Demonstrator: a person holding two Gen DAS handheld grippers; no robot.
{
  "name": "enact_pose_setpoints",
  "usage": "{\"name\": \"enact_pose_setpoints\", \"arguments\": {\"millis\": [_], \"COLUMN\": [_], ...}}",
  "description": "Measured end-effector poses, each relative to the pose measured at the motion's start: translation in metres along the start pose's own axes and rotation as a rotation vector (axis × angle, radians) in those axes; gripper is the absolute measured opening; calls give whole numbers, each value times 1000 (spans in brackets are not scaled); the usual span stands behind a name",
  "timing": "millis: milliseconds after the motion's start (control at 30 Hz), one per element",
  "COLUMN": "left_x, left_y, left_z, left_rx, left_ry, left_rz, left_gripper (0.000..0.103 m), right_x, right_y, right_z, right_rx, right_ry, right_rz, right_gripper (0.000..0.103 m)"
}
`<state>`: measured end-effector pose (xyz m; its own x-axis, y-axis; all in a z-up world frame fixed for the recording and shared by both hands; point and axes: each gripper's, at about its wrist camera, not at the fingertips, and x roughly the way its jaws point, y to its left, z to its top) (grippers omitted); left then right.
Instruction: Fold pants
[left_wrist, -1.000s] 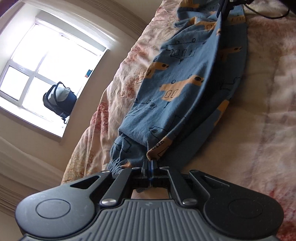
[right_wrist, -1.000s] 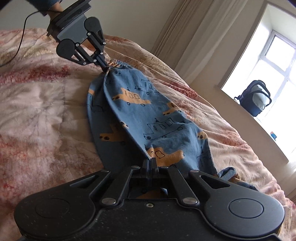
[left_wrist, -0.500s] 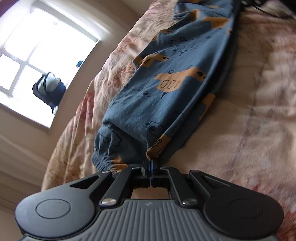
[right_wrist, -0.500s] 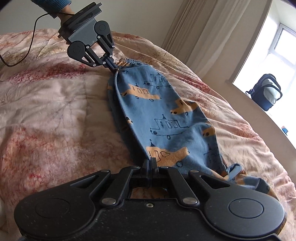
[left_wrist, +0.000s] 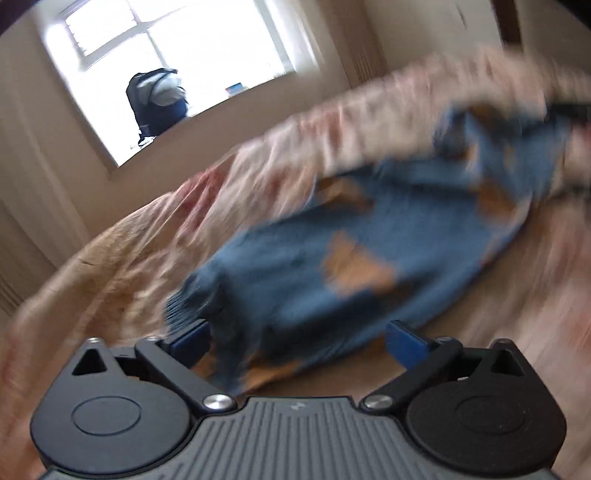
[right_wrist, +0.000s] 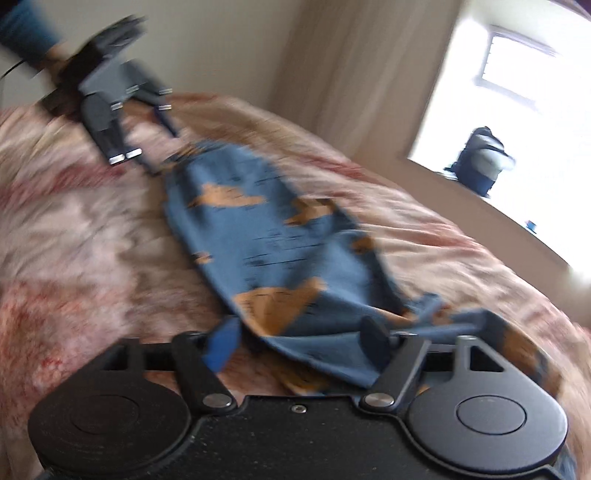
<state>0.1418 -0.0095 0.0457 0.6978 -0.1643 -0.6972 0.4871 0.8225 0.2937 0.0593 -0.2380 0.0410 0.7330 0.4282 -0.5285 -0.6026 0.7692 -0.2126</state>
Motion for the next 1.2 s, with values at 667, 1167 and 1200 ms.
{"name": "enact_pose_setpoints", "arguments": {"millis": [667, 1167, 1200], "left_x": [65, 63, 62], "left_y": [-217, -233, -233], "left_z": [98, 88, 89], "left_rx": [164, 350, 347], "left_ry": [-172, -102, -104], "left_rz": [-124, -117, -120], "left_gripper": [93, 15, 10], "right_x": [-36, -24, -23], "right_y": [-169, -206, -206], "right_z": [-81, -100, -101], "right_rx": [979, 1210, 1222], "right_ry": [51, -45, -45], "right_rz": [21, -21, -23], "right_gripper": [102, 54, 53]}}
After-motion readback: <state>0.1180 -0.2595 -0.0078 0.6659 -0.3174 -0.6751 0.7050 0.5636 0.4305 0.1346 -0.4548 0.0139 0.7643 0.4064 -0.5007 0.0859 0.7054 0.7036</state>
